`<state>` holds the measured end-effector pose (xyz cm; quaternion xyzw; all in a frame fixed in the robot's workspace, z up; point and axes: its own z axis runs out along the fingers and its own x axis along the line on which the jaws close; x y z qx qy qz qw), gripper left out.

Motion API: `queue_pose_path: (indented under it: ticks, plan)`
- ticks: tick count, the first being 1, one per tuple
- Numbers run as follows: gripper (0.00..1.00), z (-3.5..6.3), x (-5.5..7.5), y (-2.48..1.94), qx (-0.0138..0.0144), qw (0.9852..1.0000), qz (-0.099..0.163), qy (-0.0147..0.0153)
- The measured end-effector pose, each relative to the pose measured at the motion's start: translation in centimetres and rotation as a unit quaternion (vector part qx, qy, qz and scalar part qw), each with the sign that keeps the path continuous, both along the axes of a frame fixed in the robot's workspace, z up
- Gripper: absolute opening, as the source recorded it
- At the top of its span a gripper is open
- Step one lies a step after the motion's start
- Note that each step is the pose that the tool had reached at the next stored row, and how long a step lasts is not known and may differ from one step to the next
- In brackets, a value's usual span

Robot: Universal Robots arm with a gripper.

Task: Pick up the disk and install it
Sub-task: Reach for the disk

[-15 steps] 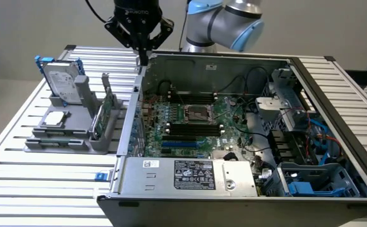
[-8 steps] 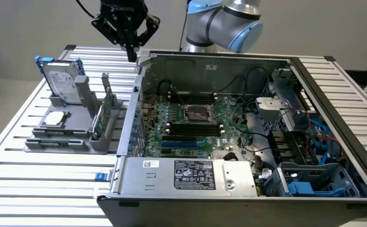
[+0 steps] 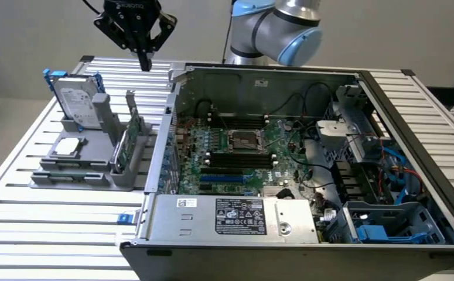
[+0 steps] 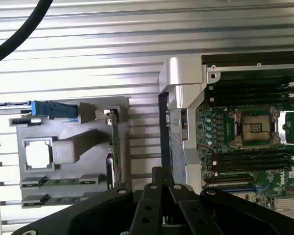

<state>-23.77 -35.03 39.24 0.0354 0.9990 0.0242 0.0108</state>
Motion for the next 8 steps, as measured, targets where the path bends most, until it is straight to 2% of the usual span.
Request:
queue_pose_path:
  ticks: [8]
  plan:
    - [0.11,-0.22,-3.6,1.78,0.0000,1.0000,0.000,0.0000]
